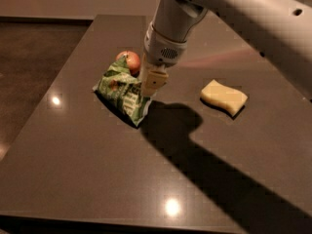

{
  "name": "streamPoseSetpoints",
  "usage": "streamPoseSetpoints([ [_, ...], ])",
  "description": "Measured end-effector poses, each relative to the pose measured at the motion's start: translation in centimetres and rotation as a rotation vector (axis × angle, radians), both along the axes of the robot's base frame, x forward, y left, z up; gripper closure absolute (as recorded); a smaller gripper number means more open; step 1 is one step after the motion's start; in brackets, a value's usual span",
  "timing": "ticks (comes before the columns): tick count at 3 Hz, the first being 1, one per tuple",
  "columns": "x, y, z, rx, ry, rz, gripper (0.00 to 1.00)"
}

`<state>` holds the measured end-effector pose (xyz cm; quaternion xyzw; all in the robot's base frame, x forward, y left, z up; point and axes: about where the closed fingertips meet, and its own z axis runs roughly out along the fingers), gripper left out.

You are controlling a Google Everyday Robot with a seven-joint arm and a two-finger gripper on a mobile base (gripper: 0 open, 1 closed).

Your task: Move green jalapeno chip bag near apple

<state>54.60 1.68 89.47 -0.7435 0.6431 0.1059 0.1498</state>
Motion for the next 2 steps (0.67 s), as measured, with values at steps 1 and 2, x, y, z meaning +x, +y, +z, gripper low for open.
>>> streamPoseSetpoints([
  [1, 0.04, 0.19, -0.02, 0.002, -0.004, 0.001, 0.00],
  [2, 0.04, 0.19, -0.02, 0.003, -0.004, 0.001, 0.00],
])
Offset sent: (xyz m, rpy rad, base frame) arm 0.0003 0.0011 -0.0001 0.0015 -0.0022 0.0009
